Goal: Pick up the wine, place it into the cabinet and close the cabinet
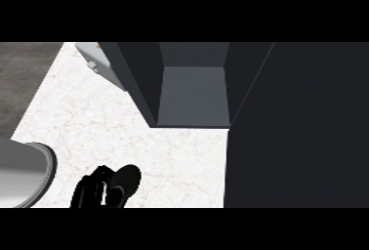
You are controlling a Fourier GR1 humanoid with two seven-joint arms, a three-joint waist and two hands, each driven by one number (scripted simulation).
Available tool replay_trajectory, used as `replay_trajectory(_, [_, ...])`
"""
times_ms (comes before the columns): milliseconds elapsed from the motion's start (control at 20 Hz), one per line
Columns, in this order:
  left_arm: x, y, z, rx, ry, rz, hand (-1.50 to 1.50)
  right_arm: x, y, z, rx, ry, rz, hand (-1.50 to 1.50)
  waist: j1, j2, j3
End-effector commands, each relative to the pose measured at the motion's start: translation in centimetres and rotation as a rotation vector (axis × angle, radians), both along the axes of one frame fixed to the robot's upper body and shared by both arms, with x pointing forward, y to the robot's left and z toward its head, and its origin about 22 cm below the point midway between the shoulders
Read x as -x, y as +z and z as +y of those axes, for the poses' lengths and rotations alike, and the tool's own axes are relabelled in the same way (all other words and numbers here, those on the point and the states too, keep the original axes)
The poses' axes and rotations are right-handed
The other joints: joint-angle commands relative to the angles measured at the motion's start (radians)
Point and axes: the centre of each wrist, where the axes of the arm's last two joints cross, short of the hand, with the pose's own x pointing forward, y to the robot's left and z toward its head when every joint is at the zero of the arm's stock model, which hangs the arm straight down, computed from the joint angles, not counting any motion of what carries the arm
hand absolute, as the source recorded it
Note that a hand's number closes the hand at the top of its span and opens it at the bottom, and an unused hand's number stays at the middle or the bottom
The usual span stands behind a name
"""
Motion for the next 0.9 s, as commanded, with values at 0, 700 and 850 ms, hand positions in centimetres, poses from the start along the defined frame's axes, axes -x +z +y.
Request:
replay_trajectory(0, [1.0,2.4,-1.8,0.053,-0.029,-0.069,1.5,1.7,-0.9,0.7,-0.014,0.006,-0.003,-1.5,-0.003,0.002,-0.003])
replay_trajectory(700, [0.2,14.5,-6.4,0.09,-0.075,-0.125,1.5,-1.5,0.0,-0.8,-0.005,0.023,0.003,-1.5,-0.008,0.007,-0.005])
replay_trajectory(850, [-0.4,16.3,-9.8,0.062,-0.038,-0.145,1.5,-0.6,-0.5,0.3,0.016,0.017,0.004,-1.5,-0.012,0.007,-0.005])
